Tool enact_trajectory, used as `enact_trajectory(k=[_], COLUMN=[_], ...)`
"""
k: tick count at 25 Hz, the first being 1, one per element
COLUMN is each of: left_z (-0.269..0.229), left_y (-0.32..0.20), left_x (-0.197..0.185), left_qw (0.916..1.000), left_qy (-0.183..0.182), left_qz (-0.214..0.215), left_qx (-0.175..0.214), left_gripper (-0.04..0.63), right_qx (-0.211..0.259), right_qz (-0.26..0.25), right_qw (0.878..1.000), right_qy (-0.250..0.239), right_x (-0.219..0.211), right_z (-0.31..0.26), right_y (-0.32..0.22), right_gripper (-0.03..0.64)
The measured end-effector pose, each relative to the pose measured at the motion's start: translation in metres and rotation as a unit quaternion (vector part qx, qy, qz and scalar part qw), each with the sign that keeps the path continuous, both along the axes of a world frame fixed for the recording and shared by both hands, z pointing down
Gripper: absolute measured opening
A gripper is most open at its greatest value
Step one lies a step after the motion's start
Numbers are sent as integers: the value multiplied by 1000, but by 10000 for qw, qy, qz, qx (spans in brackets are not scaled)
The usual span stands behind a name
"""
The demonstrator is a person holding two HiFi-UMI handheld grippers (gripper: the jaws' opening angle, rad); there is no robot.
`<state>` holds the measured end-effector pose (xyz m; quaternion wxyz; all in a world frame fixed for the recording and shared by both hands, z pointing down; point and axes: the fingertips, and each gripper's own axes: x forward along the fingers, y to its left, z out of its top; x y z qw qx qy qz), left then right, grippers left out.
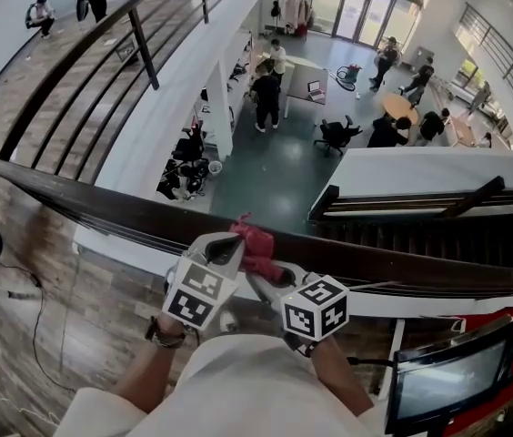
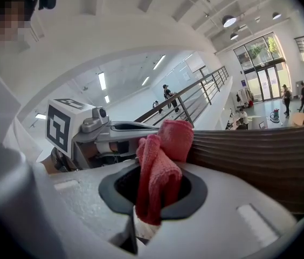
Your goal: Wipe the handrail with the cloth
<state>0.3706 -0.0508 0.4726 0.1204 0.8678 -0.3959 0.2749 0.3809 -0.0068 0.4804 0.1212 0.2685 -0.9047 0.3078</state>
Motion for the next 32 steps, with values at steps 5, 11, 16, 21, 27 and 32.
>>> enact_trajectory(k=[5,11,16,21,27,32], left_z=[1,0,2,3,4,6], left_y=[2,0,1,4,7,8], left_x=[15,35,49,68,88,113], left_qw=[10000,9998,9996,9994,9987,9979], left_qy=[-46,-67,-62,-76,-102,-53], left_qz=[72,197,289,340,488,628], left_qx=[22,46,-9,-38,-68,-112], left_gripper=[3,3,3,3,3,3], right_qx=[9,26,48,44,-3,8], right_qz=[97,215,252,350,511,641], right_qw=[9999,9996,9994,9989,9979,9970], right_qy=[-91,-182,-224,-303,-391,-436], right_x=[16,35,49,67,87,111], right_z=[0,-1,0,1,2,3], right_y=[1,-2,-1,2,6,7], right_gripper=[64,64,63,63,63,63])
